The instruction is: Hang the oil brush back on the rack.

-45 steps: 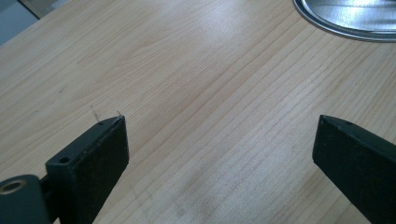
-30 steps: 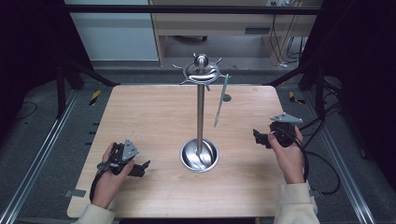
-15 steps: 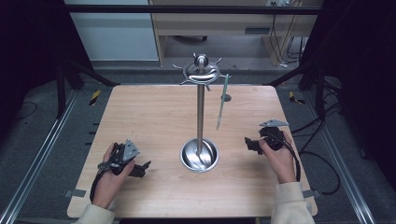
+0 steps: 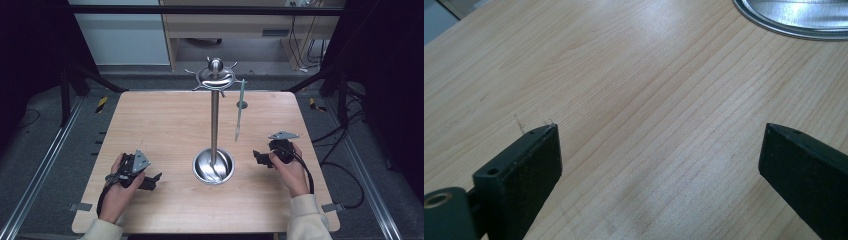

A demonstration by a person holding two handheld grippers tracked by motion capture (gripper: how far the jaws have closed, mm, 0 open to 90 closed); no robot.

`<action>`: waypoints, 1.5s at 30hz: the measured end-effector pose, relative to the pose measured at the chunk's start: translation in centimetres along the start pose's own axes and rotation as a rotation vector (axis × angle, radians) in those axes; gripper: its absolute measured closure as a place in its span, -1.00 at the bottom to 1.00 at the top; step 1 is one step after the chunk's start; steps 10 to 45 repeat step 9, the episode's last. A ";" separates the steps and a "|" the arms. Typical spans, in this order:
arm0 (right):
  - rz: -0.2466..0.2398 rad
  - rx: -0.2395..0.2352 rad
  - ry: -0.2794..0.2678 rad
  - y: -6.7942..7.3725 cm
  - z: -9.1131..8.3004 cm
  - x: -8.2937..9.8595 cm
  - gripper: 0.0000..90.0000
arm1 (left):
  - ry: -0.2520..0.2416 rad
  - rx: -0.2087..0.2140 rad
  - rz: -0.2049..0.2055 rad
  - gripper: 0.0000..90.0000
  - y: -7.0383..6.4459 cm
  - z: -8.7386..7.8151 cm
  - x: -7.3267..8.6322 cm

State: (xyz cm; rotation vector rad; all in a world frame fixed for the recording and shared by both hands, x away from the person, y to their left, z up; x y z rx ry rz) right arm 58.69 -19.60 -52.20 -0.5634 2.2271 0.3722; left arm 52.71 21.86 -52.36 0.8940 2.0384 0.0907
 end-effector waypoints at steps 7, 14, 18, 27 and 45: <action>0.022 -0.023 0.001 0.1 0.2 0.3 -0.77 | 0.001 0.000 0.003 -0.93 0.0 0.0 0.0; 0.025 -0.025 0.003 0.0 0.3 0.4 -0.77 | 0.003 0.000 0.001 -0.93 0.0 0.0 0.0; 0.025 -0.025 0.003 0.0 0.3 0.4 -0.77 | 0.003 0.000 0.001 -0.93 0.0 0.0 0.0; 0.025 -0.025 0.003 0.0 0.3 0.4 -0.77 | 0.003 0.000 0.001 -0.93 0.0 0.0 0.0; 0.025 -0.025 0.003 0.0 0.3 0.4 -0.77 | 0.003 0.000 0.001 -0.93 0.0 0.0 0.0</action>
Point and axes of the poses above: each handheld gripper's, and its own axes: z roughly forward along the jaws, x roughly out of its underside, y roughly to its left, the point moved 8 cm from there along z, roughly forward along the jaws, and after that the axes turned 7 degrees about -x, right-handed, at the moved point
